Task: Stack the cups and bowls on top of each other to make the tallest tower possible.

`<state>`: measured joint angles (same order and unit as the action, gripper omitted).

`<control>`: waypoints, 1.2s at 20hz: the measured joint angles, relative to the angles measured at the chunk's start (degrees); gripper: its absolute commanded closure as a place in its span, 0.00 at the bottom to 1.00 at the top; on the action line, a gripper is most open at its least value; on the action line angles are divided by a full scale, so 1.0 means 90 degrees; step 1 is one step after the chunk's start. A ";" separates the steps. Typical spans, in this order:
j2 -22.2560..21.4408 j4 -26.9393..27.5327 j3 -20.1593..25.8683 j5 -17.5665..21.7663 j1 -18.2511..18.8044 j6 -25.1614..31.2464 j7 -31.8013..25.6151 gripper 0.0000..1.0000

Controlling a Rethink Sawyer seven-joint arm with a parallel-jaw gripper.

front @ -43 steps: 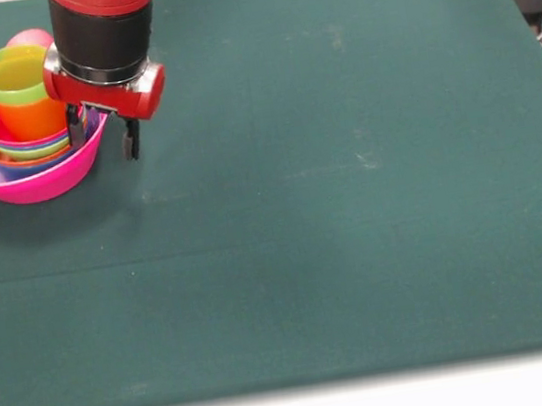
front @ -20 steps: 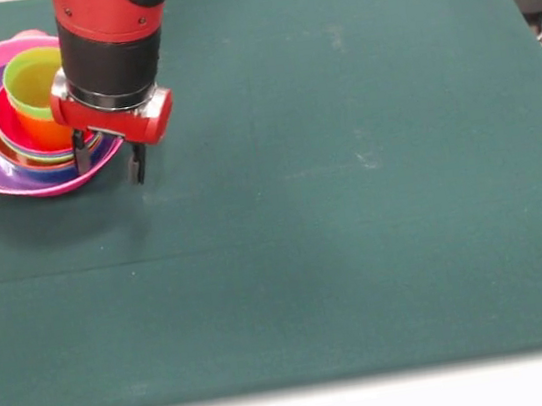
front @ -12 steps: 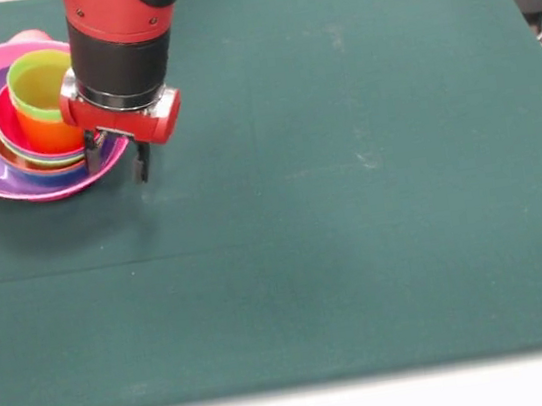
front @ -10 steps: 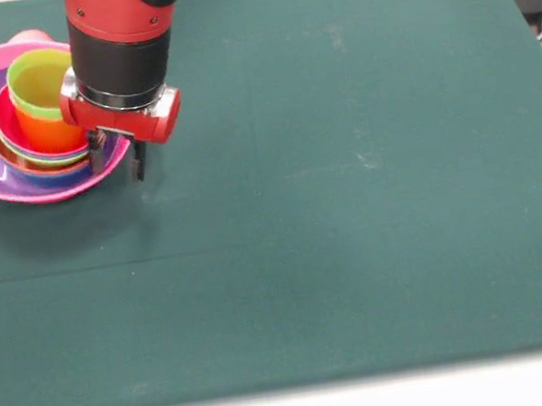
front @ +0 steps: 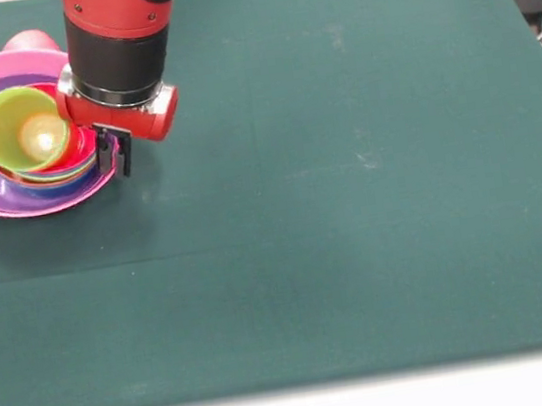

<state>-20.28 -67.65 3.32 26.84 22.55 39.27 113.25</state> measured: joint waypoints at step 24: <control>-0.0142 -0.0015 -0.0006 -0.0026 -0.0118 0.0151 0.0000 1.00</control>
<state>-21.56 -67.78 3.27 26.60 21.49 40.63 113.25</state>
